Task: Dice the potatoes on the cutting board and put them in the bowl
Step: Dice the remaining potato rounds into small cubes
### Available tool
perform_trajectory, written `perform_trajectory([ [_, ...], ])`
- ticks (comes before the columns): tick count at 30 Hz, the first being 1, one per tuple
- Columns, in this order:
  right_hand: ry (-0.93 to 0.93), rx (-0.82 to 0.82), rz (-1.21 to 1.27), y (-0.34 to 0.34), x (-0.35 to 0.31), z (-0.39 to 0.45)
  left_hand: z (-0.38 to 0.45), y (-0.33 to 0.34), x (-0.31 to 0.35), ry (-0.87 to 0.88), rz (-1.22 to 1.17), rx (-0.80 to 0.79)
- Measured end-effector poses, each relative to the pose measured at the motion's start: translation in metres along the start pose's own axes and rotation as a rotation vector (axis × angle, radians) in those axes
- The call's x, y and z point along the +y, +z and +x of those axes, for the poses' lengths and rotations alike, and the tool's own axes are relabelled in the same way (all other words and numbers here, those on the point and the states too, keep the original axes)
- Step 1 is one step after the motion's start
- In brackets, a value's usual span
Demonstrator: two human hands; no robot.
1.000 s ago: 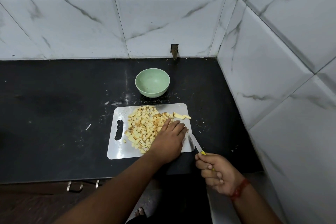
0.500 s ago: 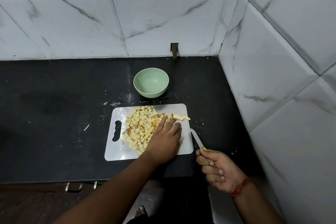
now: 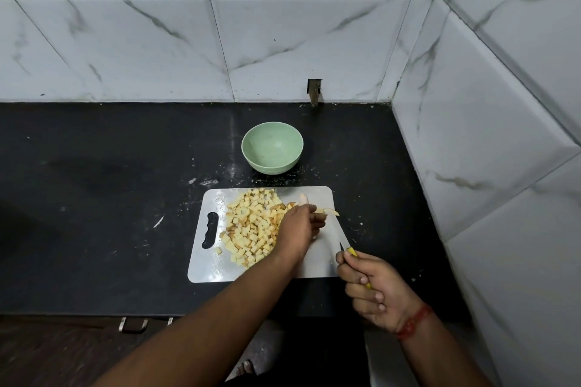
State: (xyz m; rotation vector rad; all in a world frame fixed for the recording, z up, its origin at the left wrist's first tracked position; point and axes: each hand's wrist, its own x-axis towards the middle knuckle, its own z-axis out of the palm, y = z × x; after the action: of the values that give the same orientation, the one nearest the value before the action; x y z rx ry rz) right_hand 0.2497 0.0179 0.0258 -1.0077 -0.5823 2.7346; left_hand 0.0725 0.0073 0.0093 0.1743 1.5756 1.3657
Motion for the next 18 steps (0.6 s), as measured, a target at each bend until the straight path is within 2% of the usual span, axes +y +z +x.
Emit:
perform_trajectory([
  [2,-0.019,0.040,-0.033,0.001,-0.001,0.001,-0.002,-0.009,0.004,0.126,0.166,0.045],
  [5,-0.050,0.122,-0.130,0.004,0.000,0.004,-0.001,-0.029,0.007,0.562,0.821,0.126],
  [7,-0.043,0.148,-0.181,0.005,0.000,0.004,0.005,-0.037,0.007,0.768,1.146,0.149],
  [9,-0.007,0.126,-0.189,0.006,0.001,0.004,0.013,-0.038,0.002,0.828,1.199,0.093],
  [13,-0.015,0.136,-0.182,0.010,0.005,0.009,0.012,-0.031,0.005,0.780,0.887,0.052],
  [15,-0.145,0.252,-0.137,0.008,0.004,0.011,0.015,-0.031,0.007,0.824,1.001,0.017],
  [18,-0.409,0.423,-0.036,0.000,-0.005,0.012,0.014,-0.028,-0.001,1.033,1.329,-0.228],
])
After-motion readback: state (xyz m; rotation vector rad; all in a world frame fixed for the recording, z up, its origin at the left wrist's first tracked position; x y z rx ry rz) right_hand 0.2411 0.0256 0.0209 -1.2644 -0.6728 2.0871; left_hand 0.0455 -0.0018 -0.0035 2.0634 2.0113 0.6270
